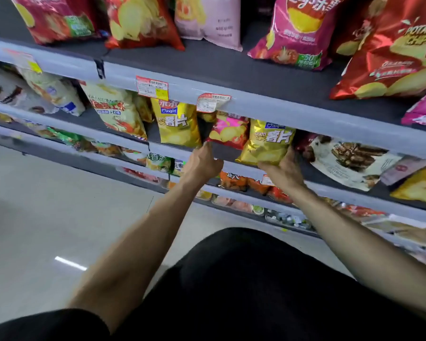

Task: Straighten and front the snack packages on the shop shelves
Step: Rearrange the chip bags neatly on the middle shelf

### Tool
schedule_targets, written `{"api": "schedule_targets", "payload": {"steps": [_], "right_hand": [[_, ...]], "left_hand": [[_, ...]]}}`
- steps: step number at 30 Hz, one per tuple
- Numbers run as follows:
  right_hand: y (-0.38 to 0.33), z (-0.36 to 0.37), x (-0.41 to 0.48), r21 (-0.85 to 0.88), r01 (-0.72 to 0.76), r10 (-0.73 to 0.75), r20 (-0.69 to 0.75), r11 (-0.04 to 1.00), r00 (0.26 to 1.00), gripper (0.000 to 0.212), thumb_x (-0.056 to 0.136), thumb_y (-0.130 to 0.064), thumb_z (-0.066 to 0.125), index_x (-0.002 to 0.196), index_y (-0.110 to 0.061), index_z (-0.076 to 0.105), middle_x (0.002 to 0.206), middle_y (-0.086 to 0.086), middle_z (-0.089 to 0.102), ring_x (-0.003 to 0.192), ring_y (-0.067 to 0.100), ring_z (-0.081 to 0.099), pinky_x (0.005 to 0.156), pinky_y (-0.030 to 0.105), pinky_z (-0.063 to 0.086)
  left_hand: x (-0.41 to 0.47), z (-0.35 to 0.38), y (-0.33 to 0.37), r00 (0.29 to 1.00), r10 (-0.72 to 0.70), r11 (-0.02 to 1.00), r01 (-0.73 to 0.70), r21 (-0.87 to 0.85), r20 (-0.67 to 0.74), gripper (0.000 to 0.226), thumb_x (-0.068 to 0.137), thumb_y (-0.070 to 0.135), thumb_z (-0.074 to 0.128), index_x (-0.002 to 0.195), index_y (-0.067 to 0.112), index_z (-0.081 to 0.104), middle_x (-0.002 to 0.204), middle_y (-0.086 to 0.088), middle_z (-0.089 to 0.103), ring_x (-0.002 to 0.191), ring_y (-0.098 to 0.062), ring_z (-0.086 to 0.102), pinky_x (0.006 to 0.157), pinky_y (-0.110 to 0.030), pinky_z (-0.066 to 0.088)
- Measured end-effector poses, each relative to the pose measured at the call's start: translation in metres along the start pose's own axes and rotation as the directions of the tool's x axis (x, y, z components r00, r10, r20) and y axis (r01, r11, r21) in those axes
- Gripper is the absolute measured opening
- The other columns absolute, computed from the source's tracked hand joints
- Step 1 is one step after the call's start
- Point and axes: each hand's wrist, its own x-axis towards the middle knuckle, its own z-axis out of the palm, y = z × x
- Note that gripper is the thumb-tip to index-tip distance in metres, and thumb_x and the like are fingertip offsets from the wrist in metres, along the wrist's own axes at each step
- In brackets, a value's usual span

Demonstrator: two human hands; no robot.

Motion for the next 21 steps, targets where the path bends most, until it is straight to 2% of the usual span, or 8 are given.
{"api": "schedule_targets", "payload": {"steps": [3,6,8,13,15,17,19,21], "right_hand": [[-0.006,0.012,0.013,0.241,-0.051,0.083,-0.128,0.969,0.988,0.127,0.056,-0.066,0.088,0.157,-0.02,0.027,0.151,0.001,0.053,0.135,0.023,0.052,0.117,0.045,0.041],[-0.012,0.02,0.023,0.461,-0.117,0.198,-0.131,0.88,0.971,0.135,0.053,-0.057,0.097,0.158,-0.016,0.023,0.149,0.005,0.057,0.135,0.025,0.054,0.118,0.042,0.041],[-0.014,0.021,0.029,0.535,-0.138,0.23,-0.109,0.834,0.967,0.144,0.046,-0.058,0.099,0.159,-0.015,0.021,0.153,0.009,0.053,0.14,0.028,0.051,0.121,0.041,0.038],[0.01,0.028,0.042,0.443,-0.165,0.249,-0.138,0.881,0.958,0.151,0.022,-0.078,0.09,0.151,-0.019,0.038,0.14,0.001,0.063,0.131,0.025,0.06,0.113,0.045,0.048],[0.019,0.028,0.051,0.369,-0.224,0.281,-0.11,0.902,0.953,0.15,0.019,-0.089,0.085,0.148,-0.024,0.046,0.141,0.0,0.063,0.134,0.027,0.058,0.113,0.046,0.048],[0.033,0.028,0.065,0.33,-0.243,0.285,-0.085,0.912,0.955,0.147,0.024,-0.089,0.086,0.15,-0.025,0.044,0.148,0.002,0.058,0.139,0.029,0.052,0.117,0.049,0.044],[0.022,0.021,0.049,0.37,-0.208,0.25,-0.069,0.905,0.966,0.137,0.031,-0.077,0.095,0.148,-0.024,0.047,0.145,0.0,0.061,0.135,0.024,0.056,0.116,0.046,0.043],[0.013,0.016,0.033,0.45,-0.117,0.142,-0.022,0.885,0.99,0.095,0.058,-0.039,0.102,0.139,-0.017,0.058,0.128,-0.004,0.07,0.112,0.008,0.068,0.108,0.034,0.048]], "left_hand": [[0.022,-0.006,-0.005,0.997,0.06,0.996,-0.056,-0.074,0.052,0.073,0.094,0.026,0.066,0.158,0.014,0.035,0.144,-0.018,0.056,0.13,-0.042,0.055,0.097,-0.046,0.052],[0.047,-0.009,-0.002,0.996,0.085,0.986,-0.078,-0.147,0.041,0.077,0.084,0.037,0.074,0.152,0.015,0.044,0.138,-0.014,0.062,0.128,-0.038,0.057,0.1,-0.044,0.053],[0.063,-0.007,0.005,0.995,0.09,0.982,-0.08,-0.169,0.05,0.078,0.081,0.041,0.077,0.149,0.016,0.046,0.137,-0.013,0.06,0.129,-0.036,0.057,0.102,-0.041,0.051],[0.101,0.005,0.008,0.997,0.037,0.949,-0.013,-0.314,0.071,0.096,0.076,0.049,0.086,0.152,0.013,0.04,0.146,-0.013,0.055,0.136,-0.036,0.053,0.113,-0.045,0.046],[0.12,0.017,0.0,0.997,0.014,0.922,0.017,-0.387,0.077,0.112,0.06,0.063,0.087,0.151,0.016,0.042,0.144,-0.009,0.059,0.134,-0.034,0.057,0.112,-0.047,0.048],[0.126,0.024,-0.004,0.998,0.005,0.912,0.021,-0.41,0.062,0.129,0.045,0.077,0.082,0.153,0.019,0.042,0.147,-0.008,0.057,0.138,-0.034,0.054,0.115,-0.048,0.046],[0.121,0.025,-0.002,0.997,0.001,0.922,0.03,-0.386,0.079,0.127,0.06,0.077,0.083,0.16,0.017,0.031,0.16,-0.012,0.04,0.15,-0.037,0.035,0.123,-0.048,0.034],[0.122,0.027,0.0,0.995,0.006,0.942,0.027,-0.336,0.096,0.119,0.074,0.072,0.081,0.163,0.018,0.024,0.167,-0.015,0.024,0.156,-0.038,0.018,0.128,-0.047,0.022]]}}
